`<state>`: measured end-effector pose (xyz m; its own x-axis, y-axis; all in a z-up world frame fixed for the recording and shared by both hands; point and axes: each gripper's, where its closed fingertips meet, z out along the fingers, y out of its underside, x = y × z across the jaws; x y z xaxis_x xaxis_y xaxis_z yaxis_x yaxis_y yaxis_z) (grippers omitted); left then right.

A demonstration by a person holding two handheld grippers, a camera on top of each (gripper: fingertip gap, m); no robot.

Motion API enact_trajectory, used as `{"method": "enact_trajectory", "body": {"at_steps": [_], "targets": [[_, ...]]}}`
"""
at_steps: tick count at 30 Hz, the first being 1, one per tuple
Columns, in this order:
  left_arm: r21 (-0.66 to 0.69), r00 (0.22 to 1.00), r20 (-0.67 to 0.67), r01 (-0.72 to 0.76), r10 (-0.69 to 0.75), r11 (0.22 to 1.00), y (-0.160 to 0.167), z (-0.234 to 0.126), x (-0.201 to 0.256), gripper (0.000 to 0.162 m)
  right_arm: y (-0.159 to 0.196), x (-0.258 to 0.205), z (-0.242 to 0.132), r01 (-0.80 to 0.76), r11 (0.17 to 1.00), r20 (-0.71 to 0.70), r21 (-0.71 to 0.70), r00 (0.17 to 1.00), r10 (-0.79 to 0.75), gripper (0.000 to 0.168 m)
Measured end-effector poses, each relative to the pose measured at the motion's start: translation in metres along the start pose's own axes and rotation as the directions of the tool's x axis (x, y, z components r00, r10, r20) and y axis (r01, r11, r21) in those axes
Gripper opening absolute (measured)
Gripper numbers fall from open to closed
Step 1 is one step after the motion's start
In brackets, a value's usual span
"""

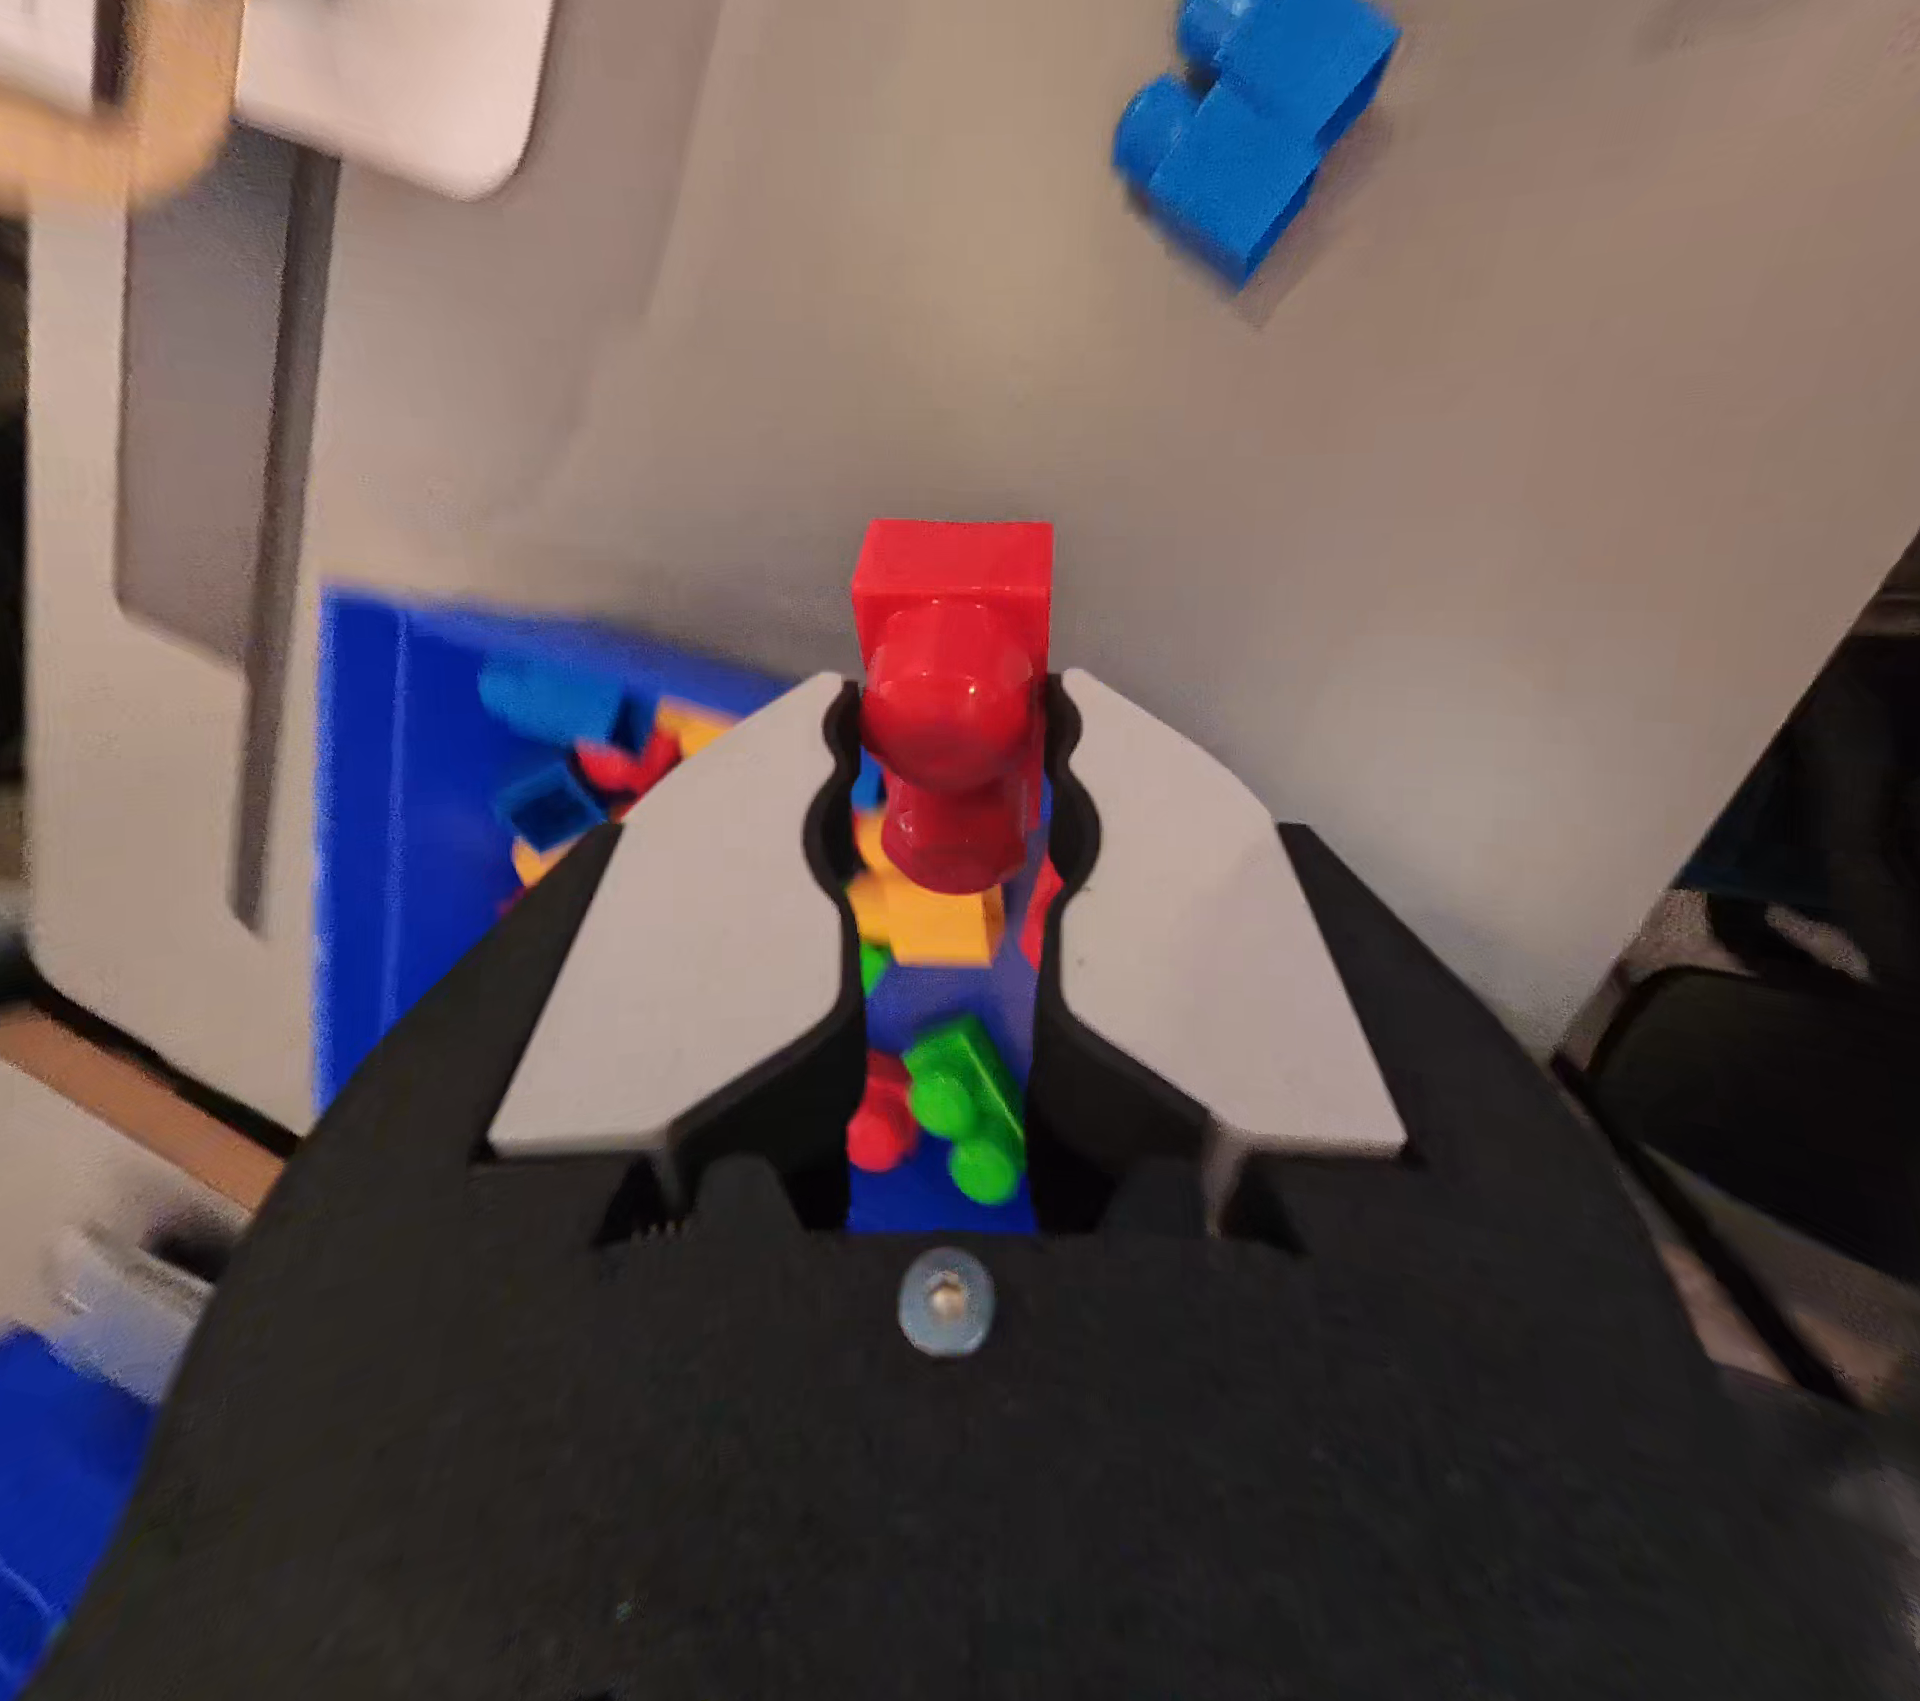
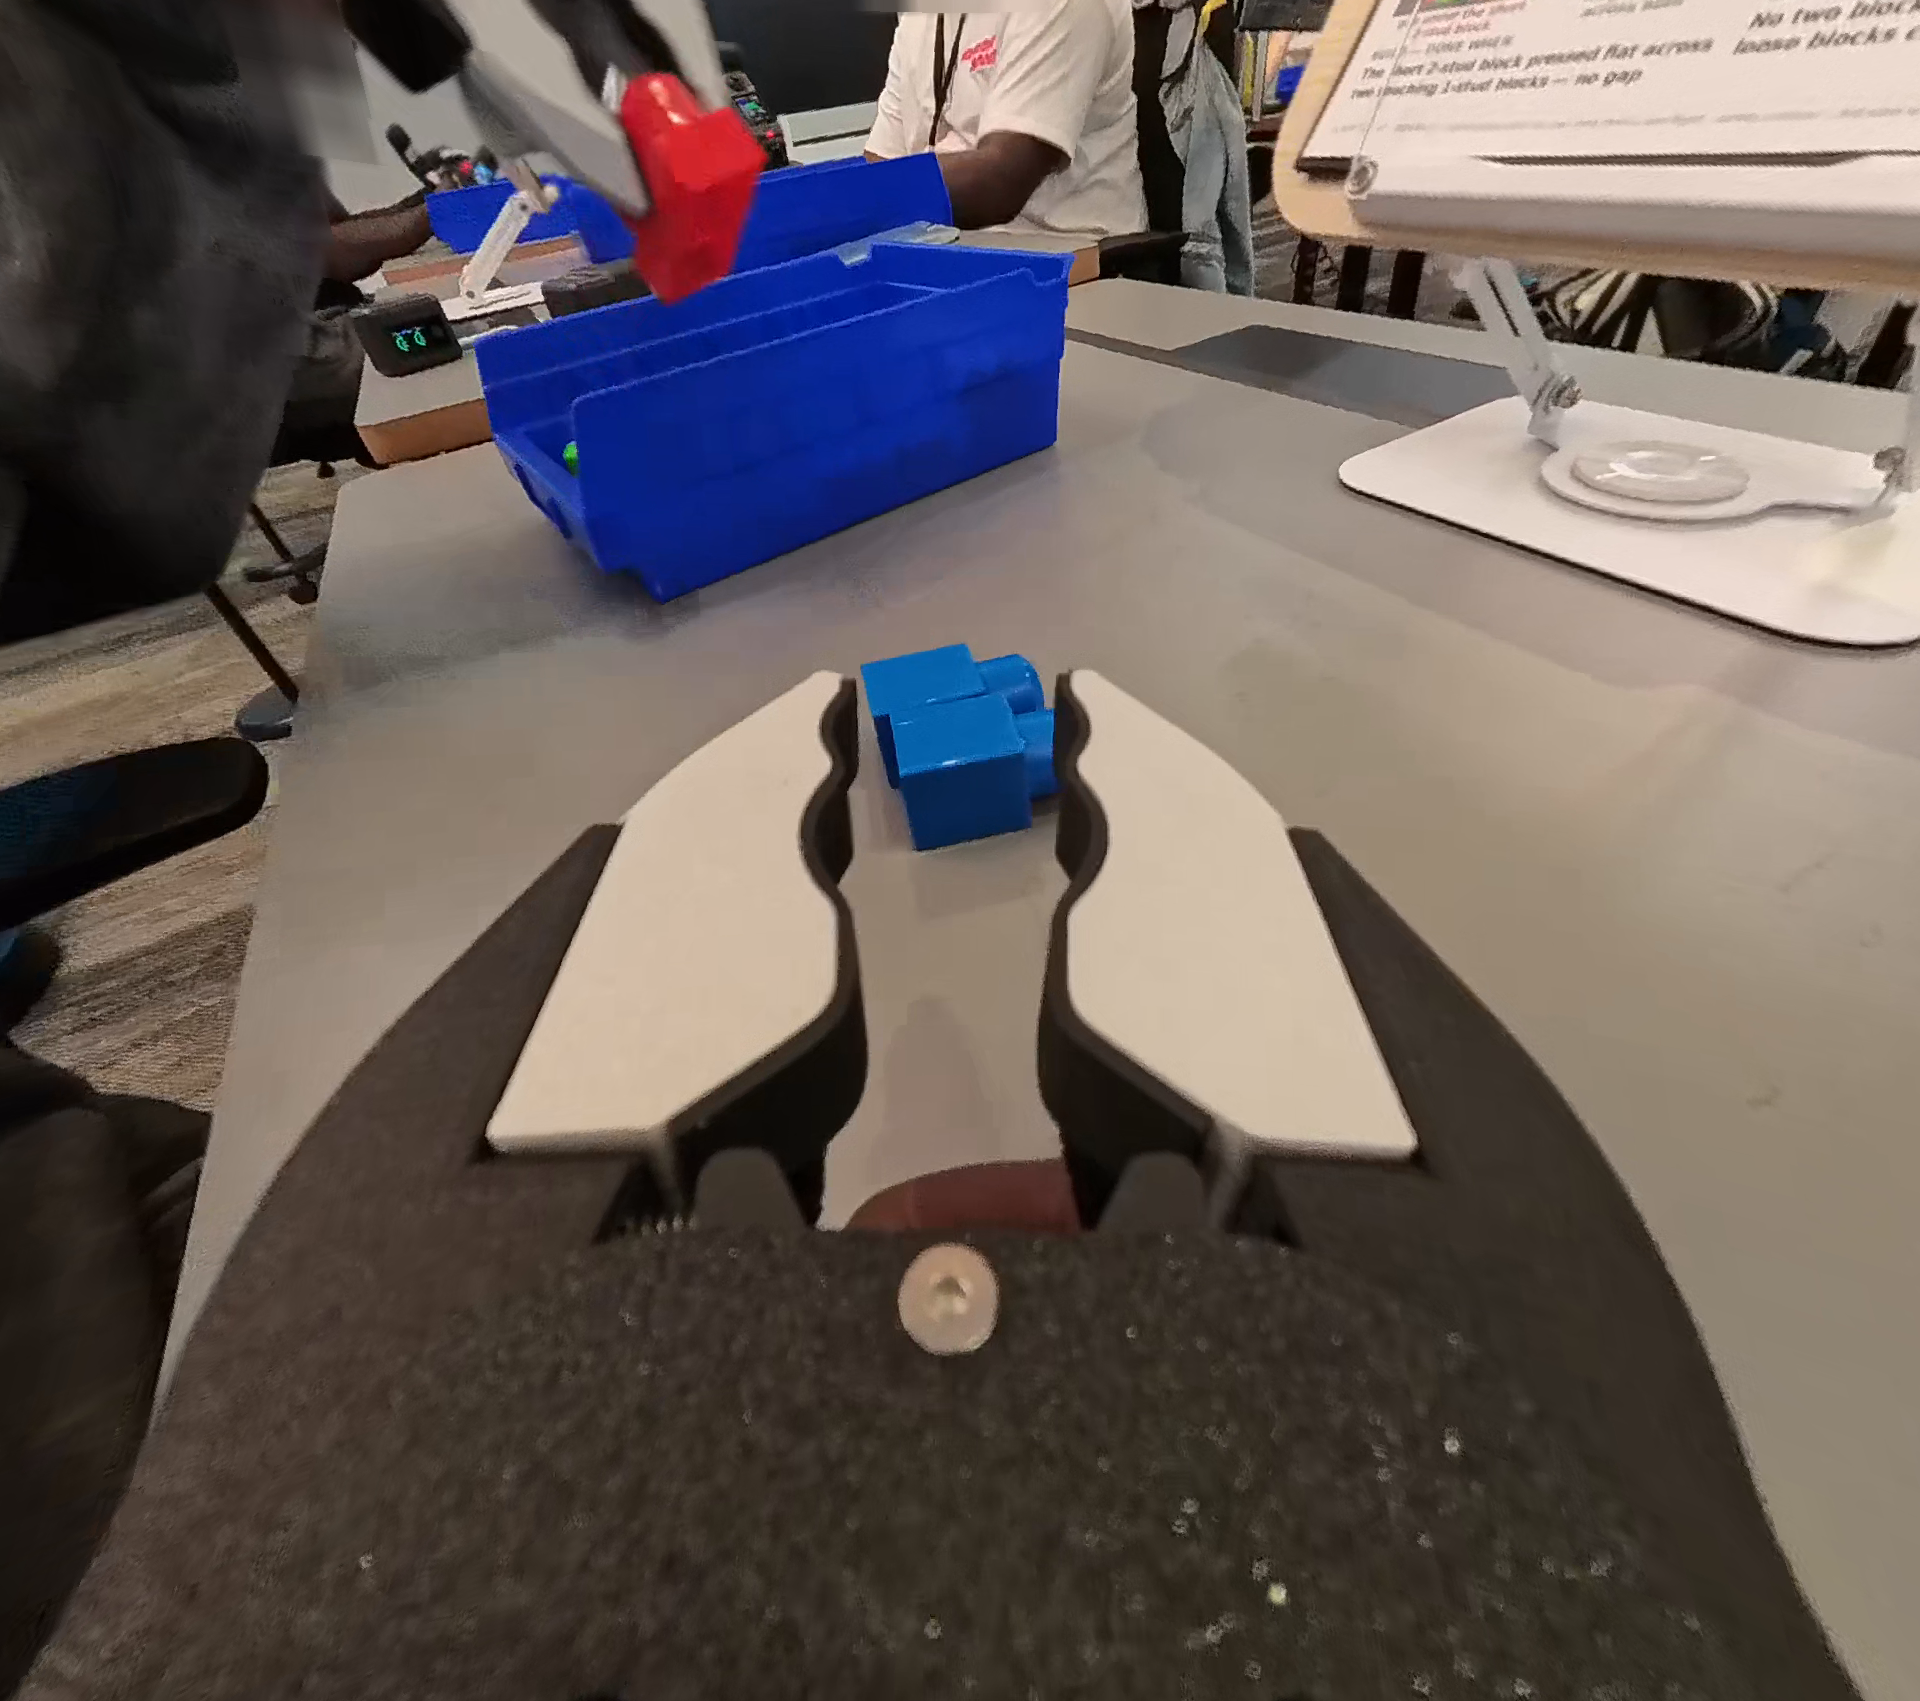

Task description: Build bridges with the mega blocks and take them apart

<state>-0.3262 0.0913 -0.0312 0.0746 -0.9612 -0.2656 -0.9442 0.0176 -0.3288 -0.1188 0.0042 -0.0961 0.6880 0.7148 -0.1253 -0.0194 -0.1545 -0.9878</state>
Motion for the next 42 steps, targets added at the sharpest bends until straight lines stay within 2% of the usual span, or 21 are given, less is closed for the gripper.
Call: {"method": "enact_trajectory", "body": {"at_steps": [3,6,11,16,25,26,28,30,33,35,36,38,40,42], "targets": [[-0.057,0.980,-0.041,-0.195,0.193,0.979,-0.061,0.039,0.000,0.033,-0.001,-0.004,-0.001,0.018,1.000,0.010,0.007,1.000,-0.018,0.036],[-0.095,0.940,-0.155,-0.319,0.302,0.943,-0.112,0.093,0.008,0.033,-0.004,-0.005,-0.005,0.031,0.999,0.011,0.032,0.999,-0.031,0.036],[-0.201,0.863,-0.265,-0.486,0.430,0.850,-0.159,0.172,0.005,0.033,-0.005,-0.009,-0.011,0.059,0.997,0.020,0.042,0.998,-0.060,0.034],[-0.282,0.821,-0.318,-0.560,0.475,0.779,-0.179,0.213,-0.005,0.030,-0.004,-0.008,-0.014,0.075,0.997,0.010,0.034,0.997,-0.075,0.034],[-0.348,0.776,-0.360,-0.627,0.519,0.696,-0.182,0.227,0.000,0.030,-0.001,-0.006,-0.015,0.071,0.997,0.013,0.017,0.997,-0.071,0.034],[-0.351,0.774,-0.351,-0.631,0.527,0.692,-0.182,0.228,0.000,0.032,-0.001,-0.006,-0.015,0.070,0.997,0.014,0.017,0.997,-0.070,0.034],[-0.354,0.786,-0.318,-0.617,0.530,0.703,-0.181,0.226,-0.001,0.054,-0.001,-0.006,-0.015,0.070,0.997,0.015,0.016,0.997,-0.071,0.034],[-0.339,0.818,-0.282,-0.573,0.501,0.746,-0.181,0.215,-0.003,0.065,-0.001,-0.006,-0.015,0.068,0.998,0.014,0.018,0.998,-0.068,0.034],[-0.256,0.907,-0.133,-0.421,0.400,0.870,-0.185,0.182,-0.016,0.066,-0.001,-0.005,-0.016,0.059,0.998,0.011,0.022,0.998,-0.059,0.034],[-0.128,0.971,0.018,-0.233,0.237,0.964,-0.185,0.151,-0.029,0.068,-0.002,-0.004,-0.017,0.054,0.998,0.011,0.026,0.998,-0.054,0.034],[-0.020,0.991,0.080,-0.108,0.109,0.994,-0.185,0.134,-0.033,0.068,-0.002,-0.003,-0.017,0.050,0.998,0.009,0.026,0.999,-0.050,0.034],[0.219,0.980,0.102,0.146,-0.172,0.965,-0.175,0.104,-0.026,0.070,-0.002,-0.003,-0.017,0.043,0.999,0.010,0.026,0.999,-0.043,0.034],[0.388,0.915,0.076,0.340,-0.397,0.857,-0.149,0.084,-0.008,0.074,-0.003,-0.002,-0.017,0.039,0.999,0.008,0.028,0.999,-0.040,0.034],[0.470,0.837,0.016,0.477,-0.547,0.743,-0.122,0.079,0.023,0.084,-0.002,-0.002,-0.016,0.035,0.999,0.008,0.025,0.999,-0.035,0.033]]}}
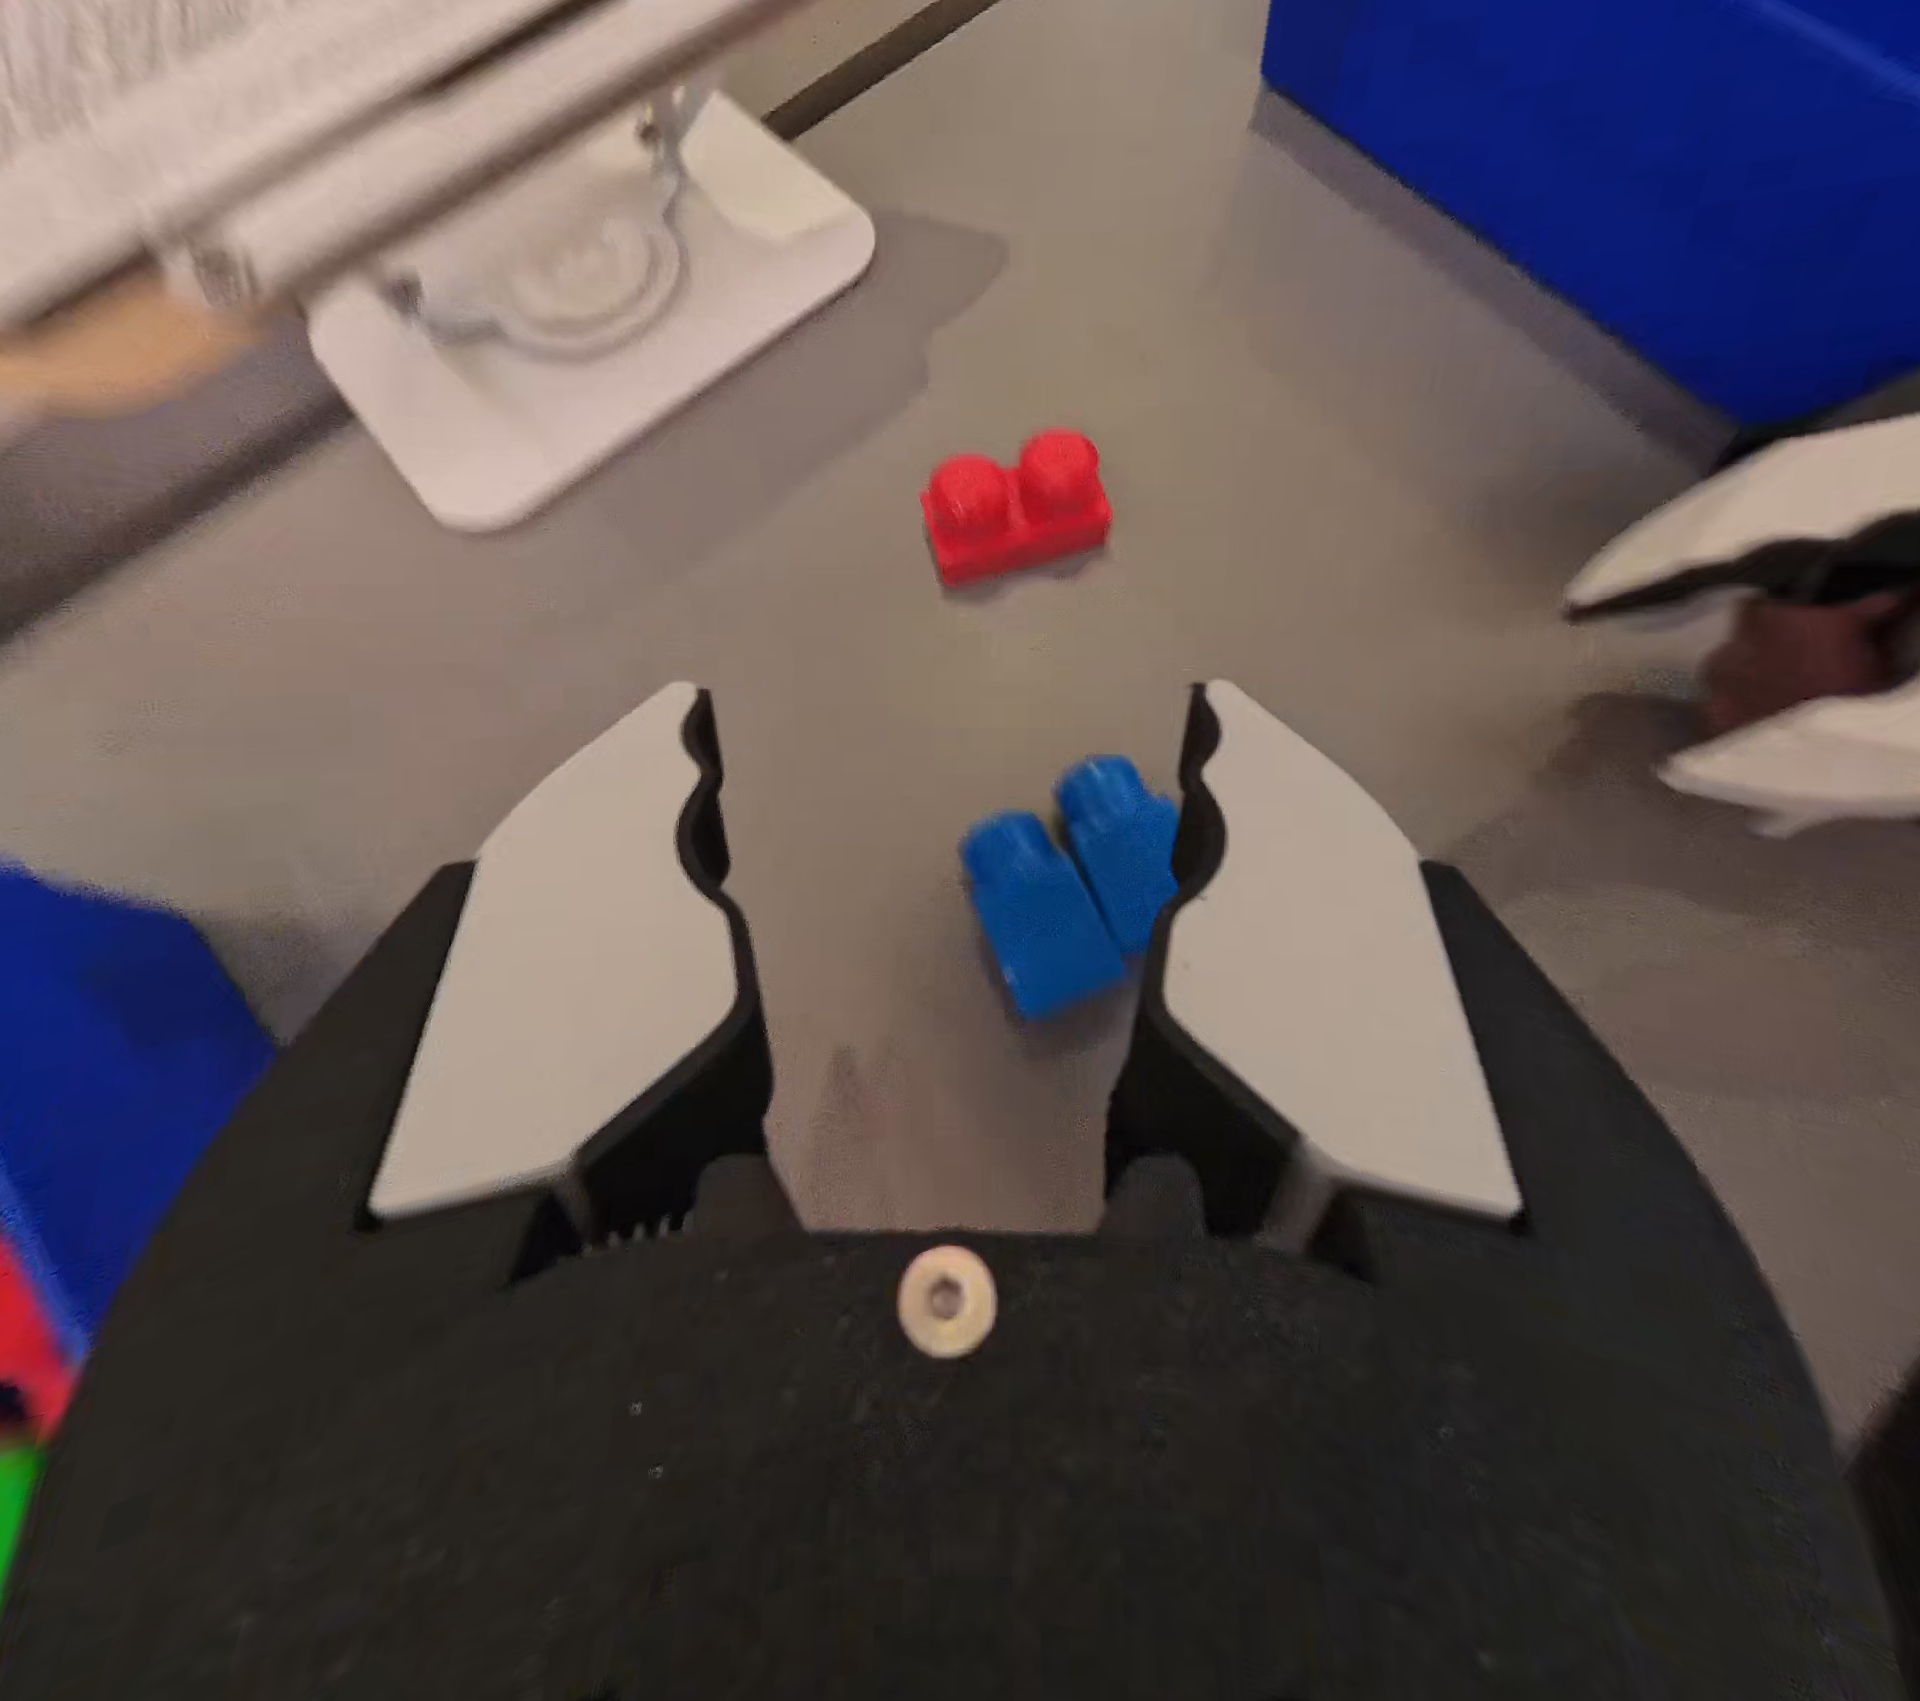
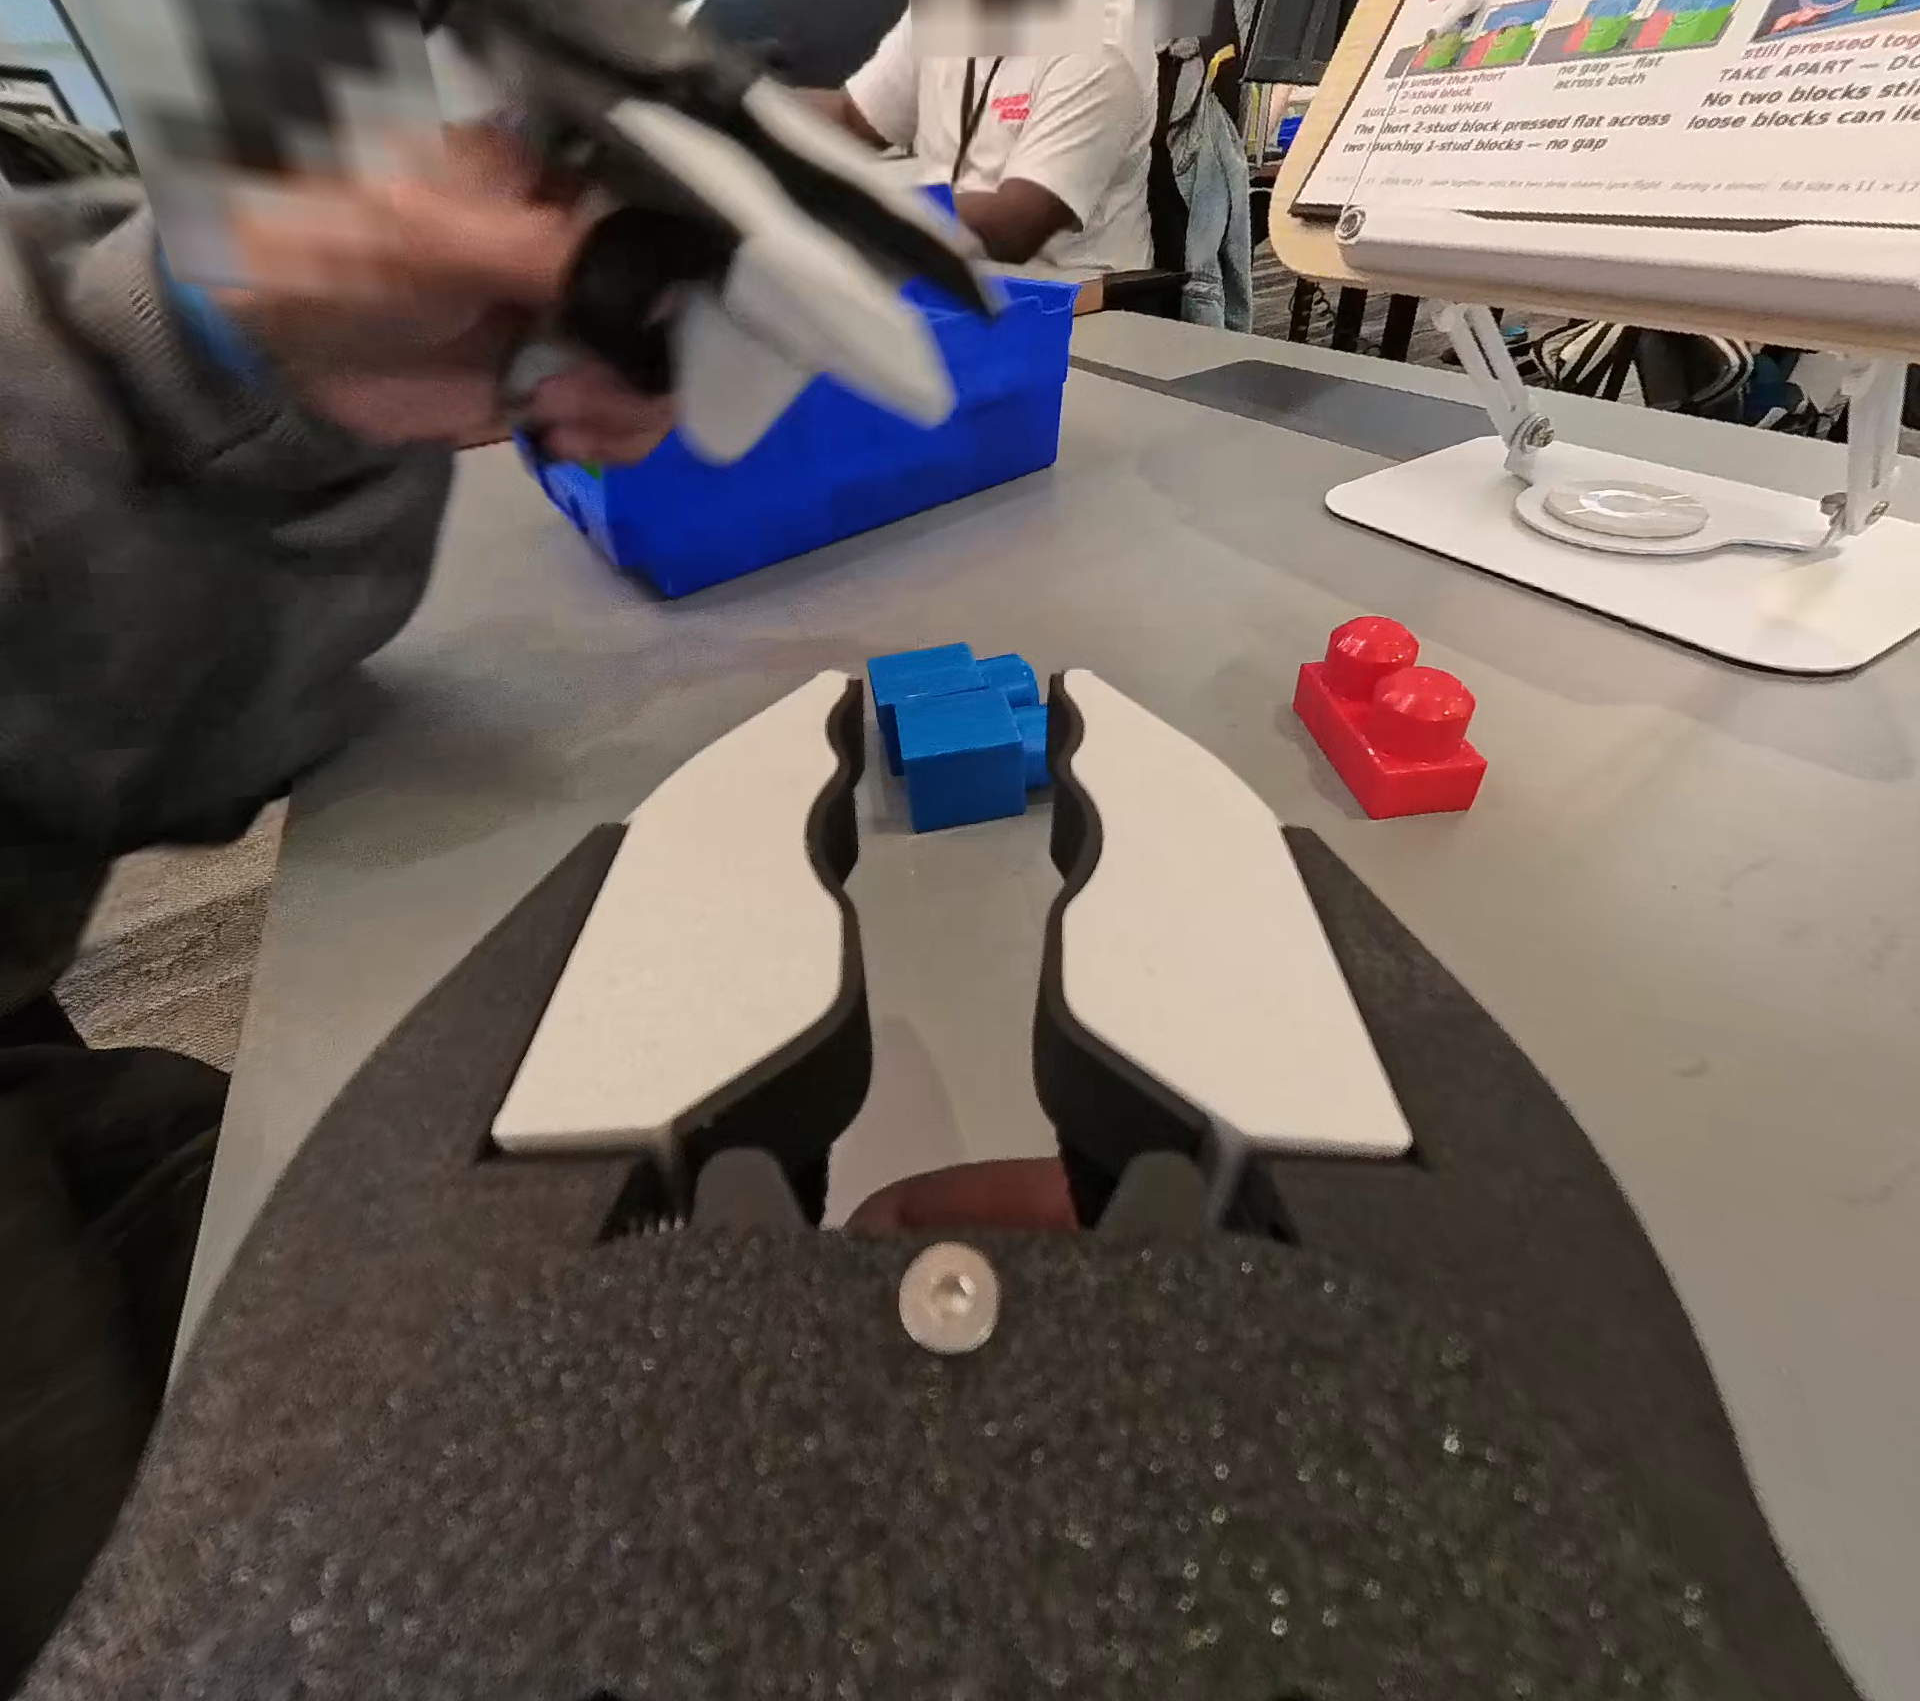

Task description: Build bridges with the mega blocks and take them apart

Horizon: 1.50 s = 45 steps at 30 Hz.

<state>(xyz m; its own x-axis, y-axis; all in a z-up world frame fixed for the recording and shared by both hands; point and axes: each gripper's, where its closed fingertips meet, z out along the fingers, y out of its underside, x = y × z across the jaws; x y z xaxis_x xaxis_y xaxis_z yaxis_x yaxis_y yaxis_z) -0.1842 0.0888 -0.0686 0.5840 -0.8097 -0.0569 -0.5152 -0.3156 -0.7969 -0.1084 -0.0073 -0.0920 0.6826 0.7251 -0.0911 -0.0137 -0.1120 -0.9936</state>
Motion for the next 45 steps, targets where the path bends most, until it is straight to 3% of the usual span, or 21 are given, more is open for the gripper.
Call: {"method": "enact_trajectory", "body": {"at_steps": [5,10,15,19,21,38,45], "targets": [[-0.021,0.958,0.030,0.286,-0.285,0.958,0.079,-0.005,0.049,0.093,0.001,-0.001,0.003,0.001,1.000,0.009,-0.010,1.000,-0.001,0.034],[-0.091,0.920,0.067,0.391,-0.386,0.916,0.108,0.026,0.060,0.103,0.001,-0.002,0.003,0.000,1.000,0.014,-0.011,1.000,0.000,0.034],[-0.119,0.912,0.216,0.378,-0.347,0.918,0.107,0.045,0.036,0.110,-0.001,0.000,0.002,-0.018,1.000,0.015,-0.001,1.000,0.018,0.034],[-0.183,0.912,0.261,0.370,-0.317,0.911,0.114,0.059,0.034,0.108,-0.001,0.000,0.002,-0.026,1.000,0.019,0.000,0.999,0.026,0.034],[-0.167,0.909,0.264,0.373,-0.323,0.913,0.111,0.061,0.034,0.102,-0.001,-0.001,0.002,-0.025,1.000,0.020,-0.001,0.999,0.025,0.034],[-0.180,0.908,0.265,0.378,-0.325,0.908,0.104,0.069,0.037,0.099,-0.001,-0.001,0.002,-0.040,0.999,0.031,-0.002,0.999,0.040,0.034],[-0.190,0.906,0.272,0.381,-0.325,0.905,0.106,0.067,0.030,0.083,-0.001,-0.001,0.002,-0.043,0.999,0.033,-0.005,0.999,0.043,0.034]]}}
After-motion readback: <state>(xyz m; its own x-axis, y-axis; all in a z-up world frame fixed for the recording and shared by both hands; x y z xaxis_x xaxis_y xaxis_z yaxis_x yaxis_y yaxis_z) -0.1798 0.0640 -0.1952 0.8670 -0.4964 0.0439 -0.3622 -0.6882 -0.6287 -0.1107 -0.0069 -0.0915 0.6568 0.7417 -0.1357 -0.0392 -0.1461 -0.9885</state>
